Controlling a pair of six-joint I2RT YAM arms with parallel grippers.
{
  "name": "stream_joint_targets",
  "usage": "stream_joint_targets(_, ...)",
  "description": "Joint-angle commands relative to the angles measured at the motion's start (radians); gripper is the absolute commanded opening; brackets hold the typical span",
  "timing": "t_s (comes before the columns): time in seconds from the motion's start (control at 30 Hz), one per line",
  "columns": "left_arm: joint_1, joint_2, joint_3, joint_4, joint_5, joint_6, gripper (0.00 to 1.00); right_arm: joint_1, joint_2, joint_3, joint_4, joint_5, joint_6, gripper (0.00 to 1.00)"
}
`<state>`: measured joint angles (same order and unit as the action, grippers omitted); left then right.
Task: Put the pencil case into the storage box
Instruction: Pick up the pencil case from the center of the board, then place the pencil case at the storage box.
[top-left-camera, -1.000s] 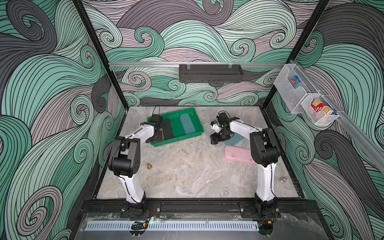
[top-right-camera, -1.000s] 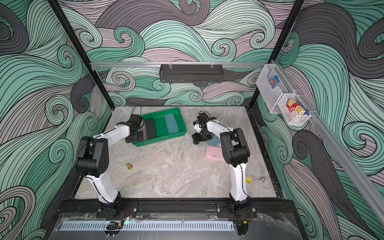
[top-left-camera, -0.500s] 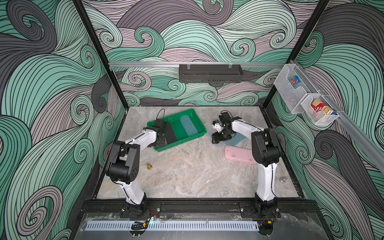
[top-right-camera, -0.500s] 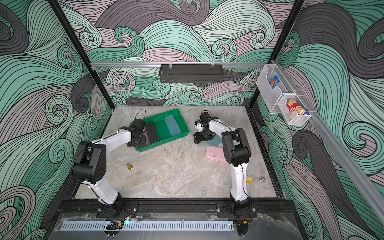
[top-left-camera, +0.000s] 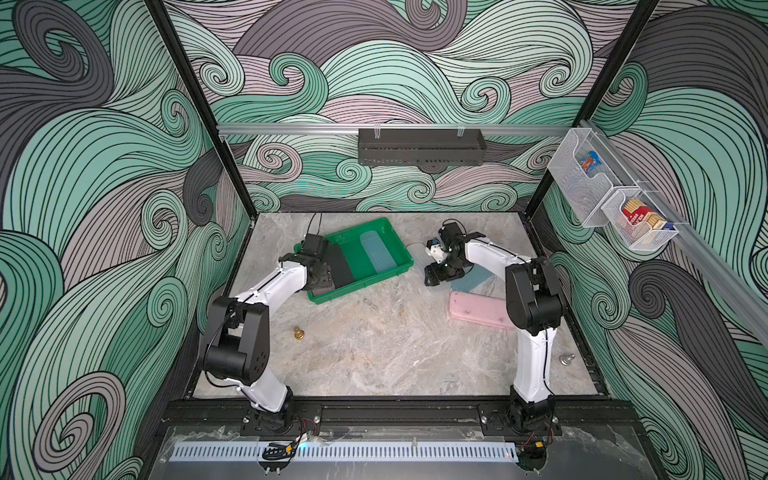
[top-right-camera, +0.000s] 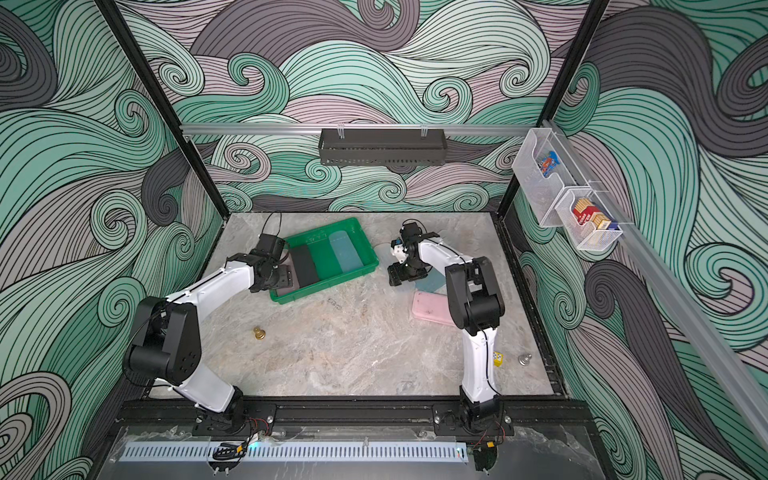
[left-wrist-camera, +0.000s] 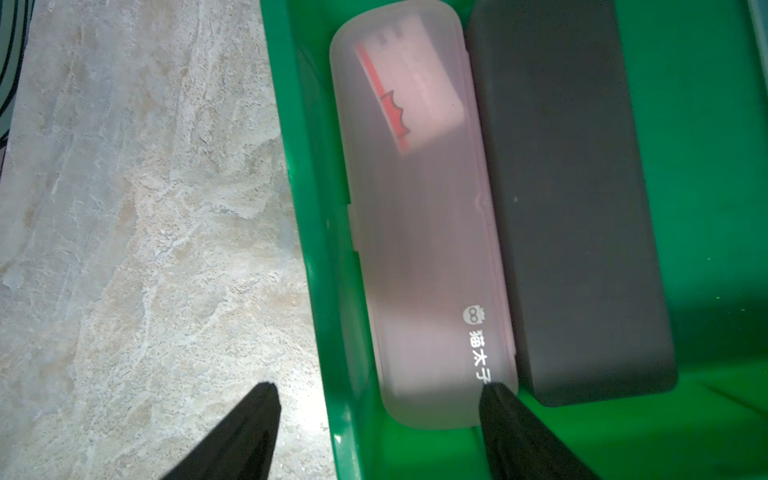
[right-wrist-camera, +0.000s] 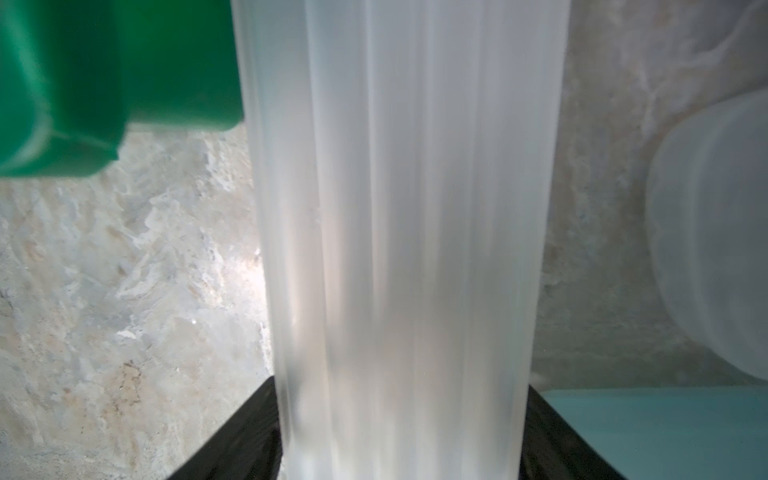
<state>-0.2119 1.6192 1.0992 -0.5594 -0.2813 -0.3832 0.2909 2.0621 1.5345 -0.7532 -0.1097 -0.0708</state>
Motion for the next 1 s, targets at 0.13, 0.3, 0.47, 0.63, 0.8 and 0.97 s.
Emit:
stream_joint_targets(0.13,-0.008,-0.029,0.01,0.006,0.009,-0.022,0.8,-0.006,-0.104,0.01,-0.006,0.053,0.0,0.65)
stream_joint_targets(0.3,-0.007,-0.036,0.009,0.003,0.009,-0.034,0.8,-0.007,-0.124,0.027,-0.006,0.067,0.015,0.66)
stream_joint_targets(0.47,-0.007,-0.041,-0.006,0.007,0.009,-0.036,0.81,0.032,-0.122,0.09,0.002,0.005,0.022,0.65)
stream_joint_targets(0.63,-0.007,-0.05,-0.02,0.012,0.008,-0.033,0.81,0.12,-0.08,0.207,0.0,0.007,0.027,0.65)
stream_joint_targets(0.8,-0.007,-0.06,-0.033,0.014,0.01,-0.043,0.81,0.213,-0.001,0.336,0.026,0.028,0.048,0.65)
stream_joint_targets(0.97,-0.006,-0.073,-0.047,0.014,0.011,-0.045,0.81,0.283,0.121,0.46,0.071,0.02,0.096,0.65)
